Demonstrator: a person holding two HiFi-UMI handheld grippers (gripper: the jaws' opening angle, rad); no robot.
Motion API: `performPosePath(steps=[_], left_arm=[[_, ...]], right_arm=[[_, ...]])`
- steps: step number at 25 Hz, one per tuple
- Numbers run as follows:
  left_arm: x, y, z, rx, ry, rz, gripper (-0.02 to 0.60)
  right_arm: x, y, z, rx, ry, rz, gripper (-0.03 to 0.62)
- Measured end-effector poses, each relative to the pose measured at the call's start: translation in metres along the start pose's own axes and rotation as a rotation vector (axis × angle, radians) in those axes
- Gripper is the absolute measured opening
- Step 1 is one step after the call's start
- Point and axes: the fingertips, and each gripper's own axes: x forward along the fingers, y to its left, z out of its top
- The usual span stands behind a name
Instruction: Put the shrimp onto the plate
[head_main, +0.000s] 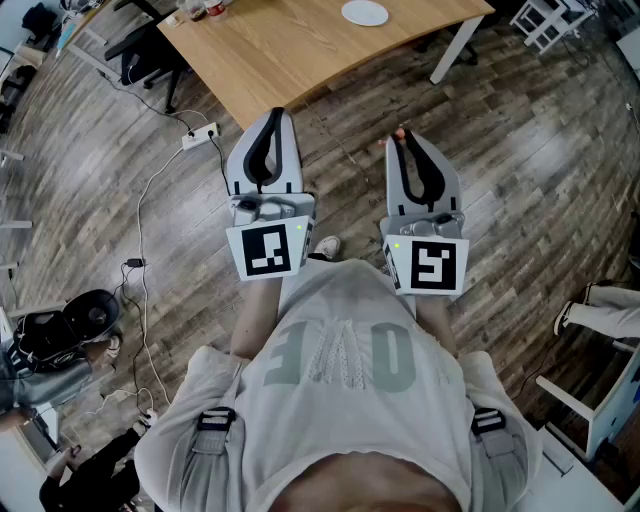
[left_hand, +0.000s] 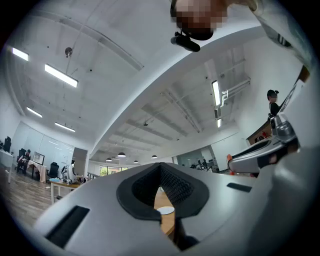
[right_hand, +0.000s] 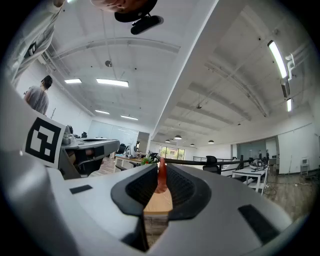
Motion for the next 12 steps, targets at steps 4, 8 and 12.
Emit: performPosePath(steps=[4,8,12], left_arm=[[0.009,0.005,-0.005,-0.003,0.011,-0.035,0.006],[0.022,0.011,-0.011,-0.019,0.013,-0.055,0.006],[0.034,0.018,-0.017,-0.030,0.020,-0.076,0.006]], right_arm=[[0.009,0.005,-0.003,-0.005,0.015,-0.017,0.063],[0.019,0.004,-0.006,-0.011,0.026,-0.033,0.063],[0.034,0.003,-0.008,0.005,0.036,-0.047,0.063]])
